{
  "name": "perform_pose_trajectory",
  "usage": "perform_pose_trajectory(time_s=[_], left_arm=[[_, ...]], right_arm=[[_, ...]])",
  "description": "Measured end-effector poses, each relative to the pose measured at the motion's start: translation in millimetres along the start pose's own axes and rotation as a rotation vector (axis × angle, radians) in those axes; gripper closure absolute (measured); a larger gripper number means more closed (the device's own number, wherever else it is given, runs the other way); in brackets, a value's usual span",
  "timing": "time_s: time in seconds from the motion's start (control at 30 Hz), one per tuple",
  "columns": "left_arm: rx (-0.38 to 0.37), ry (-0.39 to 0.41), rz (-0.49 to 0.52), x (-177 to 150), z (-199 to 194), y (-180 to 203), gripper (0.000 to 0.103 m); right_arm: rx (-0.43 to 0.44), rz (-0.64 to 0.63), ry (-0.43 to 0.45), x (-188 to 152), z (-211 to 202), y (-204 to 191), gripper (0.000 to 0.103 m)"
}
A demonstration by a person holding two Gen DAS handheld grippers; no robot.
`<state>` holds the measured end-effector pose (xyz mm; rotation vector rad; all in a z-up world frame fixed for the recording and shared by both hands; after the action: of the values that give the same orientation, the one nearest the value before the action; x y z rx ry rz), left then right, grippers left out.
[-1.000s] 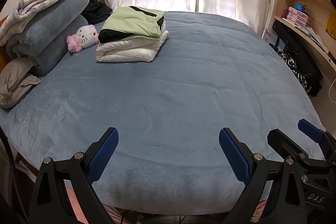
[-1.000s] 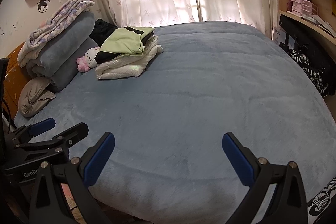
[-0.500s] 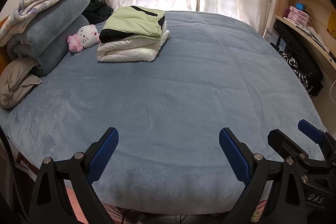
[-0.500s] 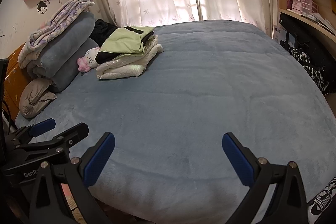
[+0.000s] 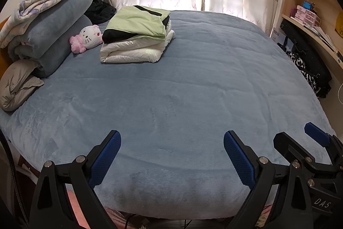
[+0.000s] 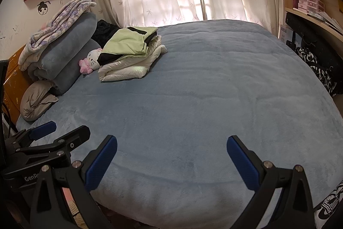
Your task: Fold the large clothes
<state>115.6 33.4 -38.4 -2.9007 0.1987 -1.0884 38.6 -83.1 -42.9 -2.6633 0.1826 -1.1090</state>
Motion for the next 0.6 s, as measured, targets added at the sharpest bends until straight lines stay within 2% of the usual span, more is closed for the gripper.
perform_pose_trajectory(time_s=[0.6], left_arm=[[-0.006,-0.022,-0.005,-5.9,6.2,-2.6,0.007]], right_arm=[[-0.005,0.008,-0.02,-8.1,5.5,-7.6,0.001]])
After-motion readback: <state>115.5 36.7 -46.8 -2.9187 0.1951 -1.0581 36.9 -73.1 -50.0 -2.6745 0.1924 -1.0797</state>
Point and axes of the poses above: each gripper's, at about its wrist camera, not at the fingertips, and z roughly the way its jaws point, y to its right, x to its top, the point moved 9 cm from there along z, roughly the way its jaws point, and after that the axes turned 11 degrees about z, right-handed, at the moved point
